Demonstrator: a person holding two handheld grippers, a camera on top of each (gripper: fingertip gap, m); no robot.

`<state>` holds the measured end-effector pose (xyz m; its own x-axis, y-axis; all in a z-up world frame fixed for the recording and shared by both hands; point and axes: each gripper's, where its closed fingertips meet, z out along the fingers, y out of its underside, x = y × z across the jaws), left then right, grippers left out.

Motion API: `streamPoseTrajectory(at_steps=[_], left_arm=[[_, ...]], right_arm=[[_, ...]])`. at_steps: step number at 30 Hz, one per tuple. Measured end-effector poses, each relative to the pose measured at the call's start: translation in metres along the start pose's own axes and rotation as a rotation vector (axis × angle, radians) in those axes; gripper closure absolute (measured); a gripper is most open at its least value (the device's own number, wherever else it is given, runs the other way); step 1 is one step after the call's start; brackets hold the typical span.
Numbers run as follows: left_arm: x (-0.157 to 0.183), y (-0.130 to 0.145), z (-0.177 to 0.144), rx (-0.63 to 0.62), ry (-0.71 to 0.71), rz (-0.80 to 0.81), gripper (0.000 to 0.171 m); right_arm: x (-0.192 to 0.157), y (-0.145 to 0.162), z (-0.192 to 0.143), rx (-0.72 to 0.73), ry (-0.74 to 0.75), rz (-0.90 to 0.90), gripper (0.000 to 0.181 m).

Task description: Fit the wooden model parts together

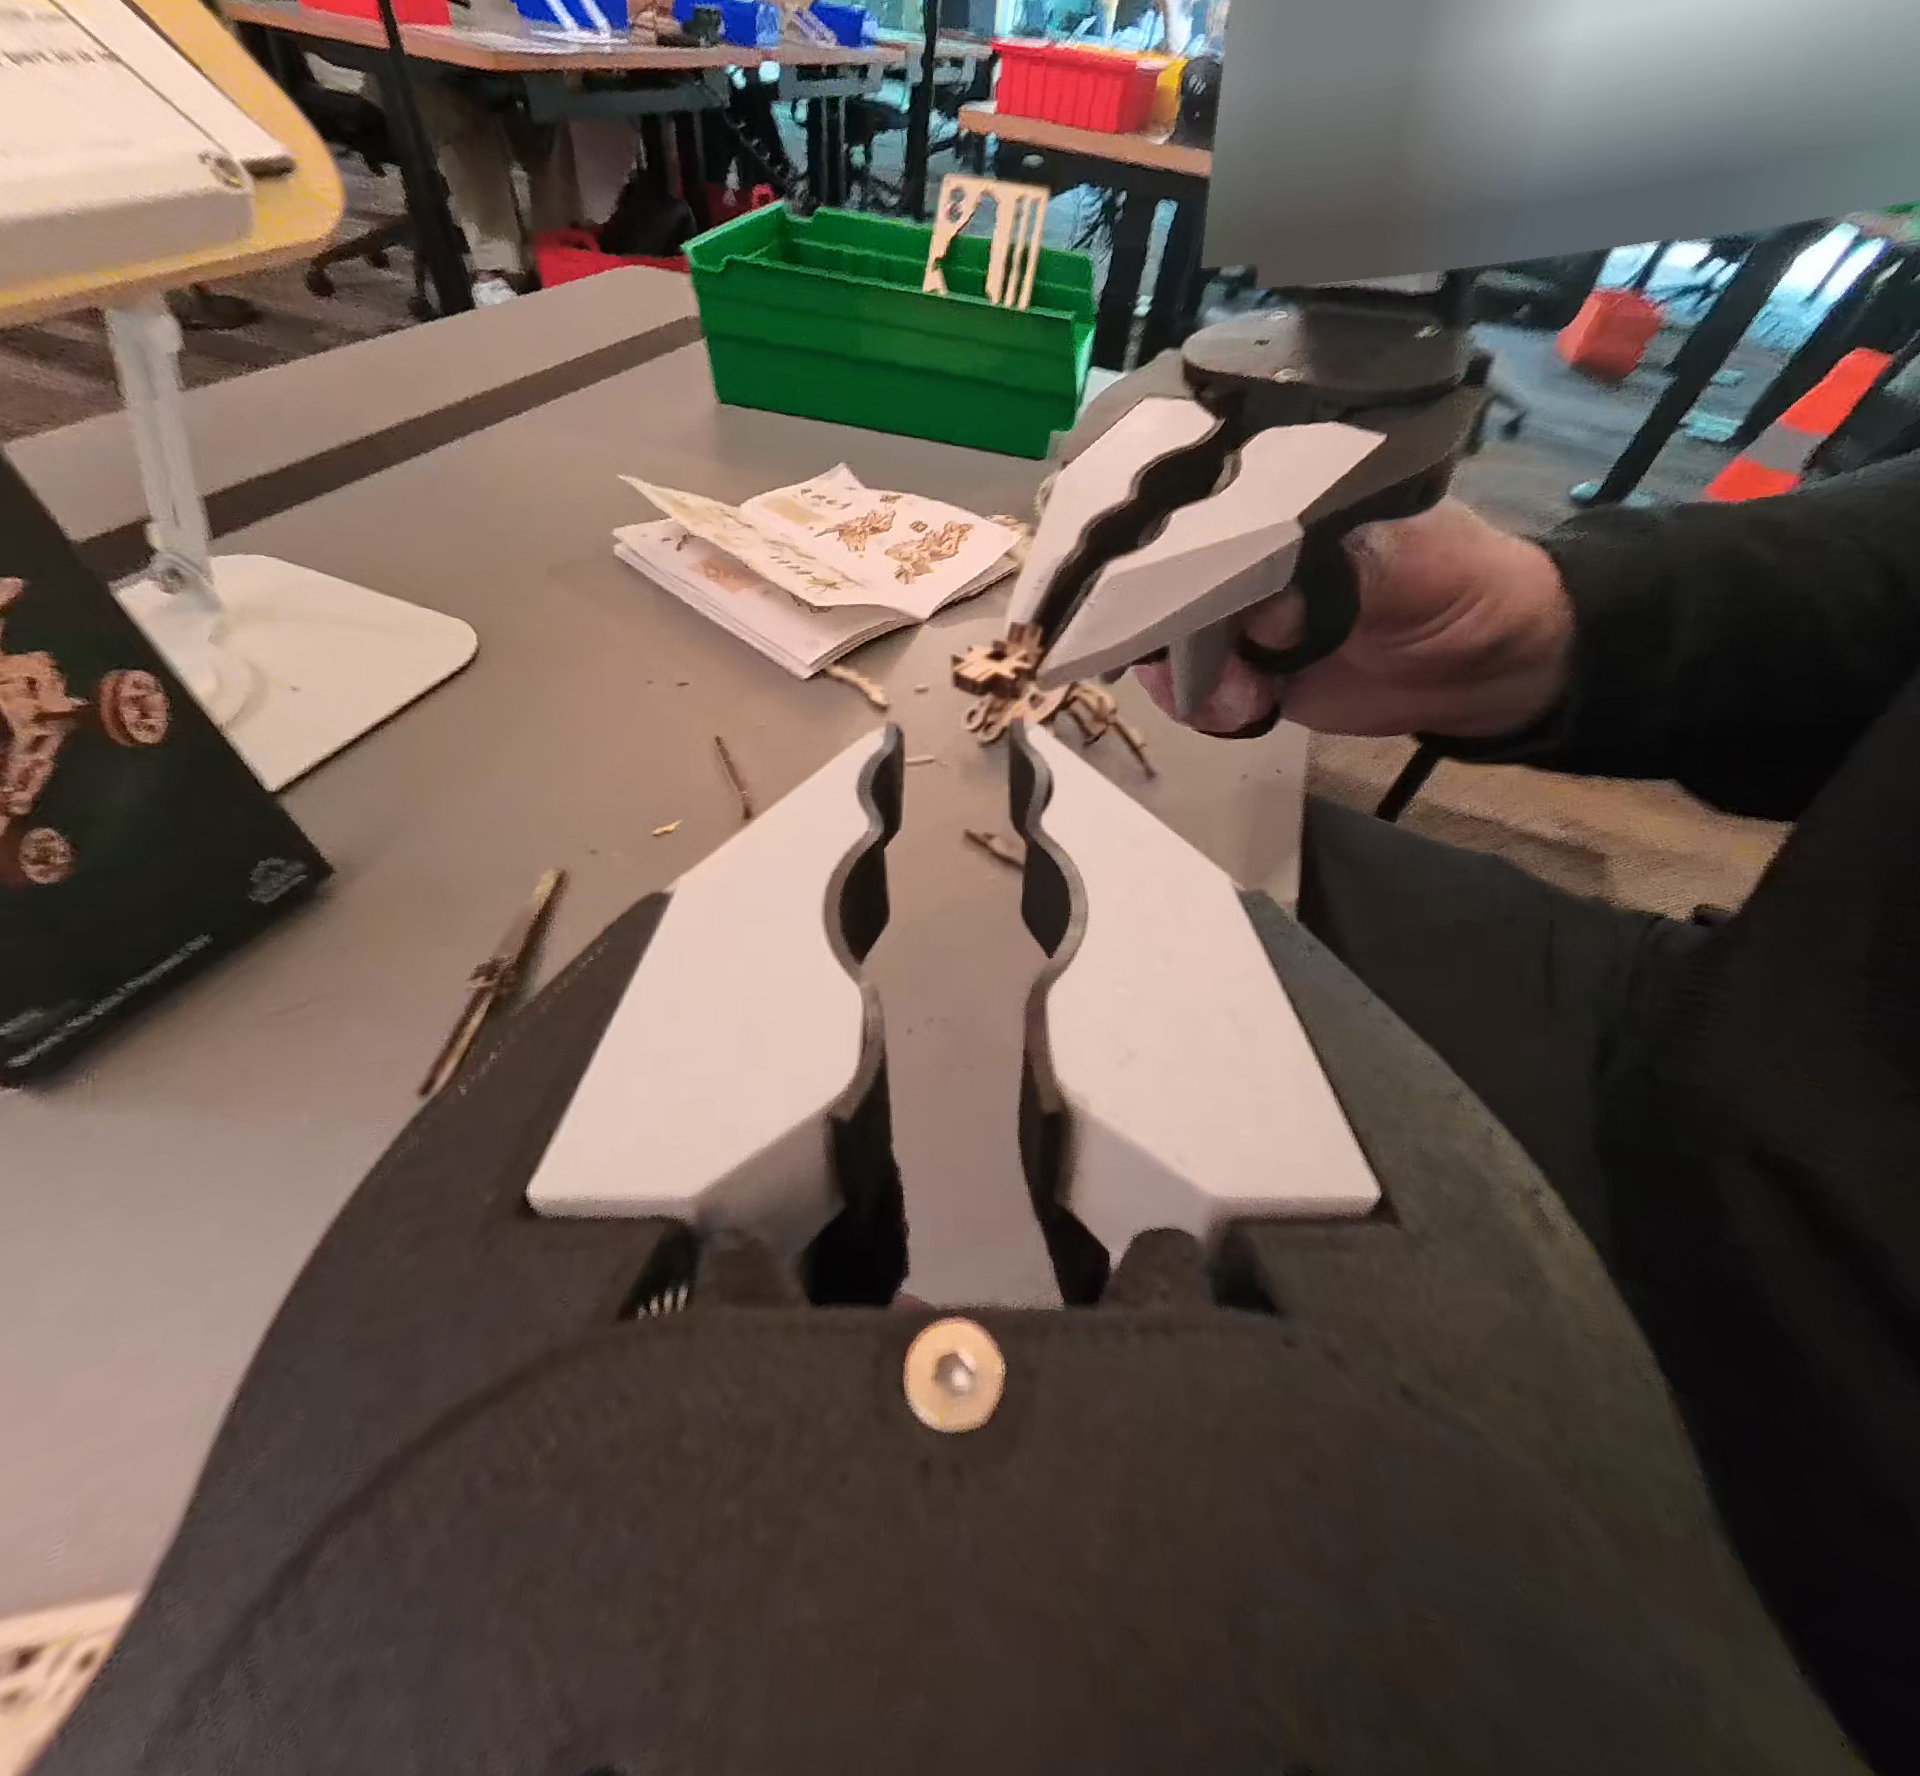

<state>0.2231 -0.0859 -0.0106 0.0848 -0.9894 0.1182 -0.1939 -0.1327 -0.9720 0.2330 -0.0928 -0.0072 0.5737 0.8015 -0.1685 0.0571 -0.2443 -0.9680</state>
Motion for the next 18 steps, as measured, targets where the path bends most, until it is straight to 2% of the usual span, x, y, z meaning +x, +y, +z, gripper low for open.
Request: streamPoseTrajectory(at_steps=[3, 11, 18], left_arm=[[0.0062, -0.0033, 0.0036, 0.030, 0.033, 0.000, 0.161], [0.0101, -0.0002, 0.0082, -0.018, 0.031, 0.066, 0.169], [0.0097, -0.0030, 0.0036, -0.011, 0.021, 0.083, 0.162]], right_arm=[[-0.0010, 0.0011, -0.0003, -0.011, -0.005, 0.000, 0.180], [0.0004, 0.0071, 0.0014, -0.067, 0.016, -0.018, 0.181], [-0.0011, 0.0067, 0.0023, -0.066, 0.014, -0.029, 0.181]])
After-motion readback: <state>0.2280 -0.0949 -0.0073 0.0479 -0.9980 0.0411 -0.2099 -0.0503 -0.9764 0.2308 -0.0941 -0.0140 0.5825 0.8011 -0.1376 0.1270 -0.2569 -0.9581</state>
